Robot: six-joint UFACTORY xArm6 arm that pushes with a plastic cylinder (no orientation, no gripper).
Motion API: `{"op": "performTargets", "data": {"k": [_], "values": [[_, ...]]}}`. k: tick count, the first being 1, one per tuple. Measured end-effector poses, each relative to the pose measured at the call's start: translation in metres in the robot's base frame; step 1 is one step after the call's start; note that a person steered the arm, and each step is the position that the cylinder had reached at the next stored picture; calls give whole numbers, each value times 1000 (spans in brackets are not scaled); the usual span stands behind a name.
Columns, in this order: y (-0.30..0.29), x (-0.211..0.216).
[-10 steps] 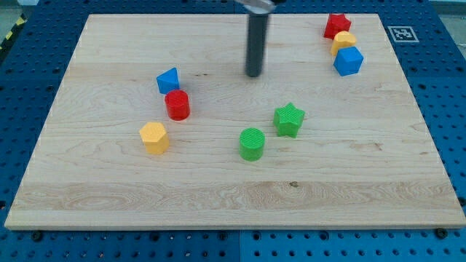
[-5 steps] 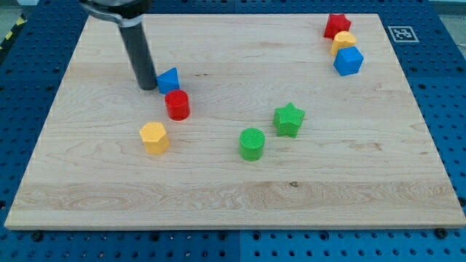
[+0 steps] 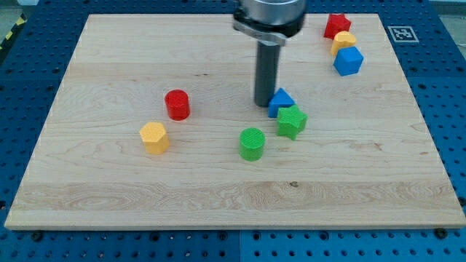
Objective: Slide the triangle into the blue cube
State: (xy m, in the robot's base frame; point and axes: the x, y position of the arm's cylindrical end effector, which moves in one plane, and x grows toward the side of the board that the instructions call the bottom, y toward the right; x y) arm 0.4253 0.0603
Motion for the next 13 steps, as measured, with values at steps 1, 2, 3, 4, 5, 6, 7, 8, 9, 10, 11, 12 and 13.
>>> {"op": "performTargets", "data": {"k": [1, 2, 3, 4, 5, 6, 7, 8, 9, 10, 11, 12, 13], "values": [[8, 13], [9, 29], [26, 32], [52, 32], [82, 32], [109, 32], [139, 32], [154, 32], [154, 32], [154, 32], [152, 32], [147, 38], [139, 39]]}}
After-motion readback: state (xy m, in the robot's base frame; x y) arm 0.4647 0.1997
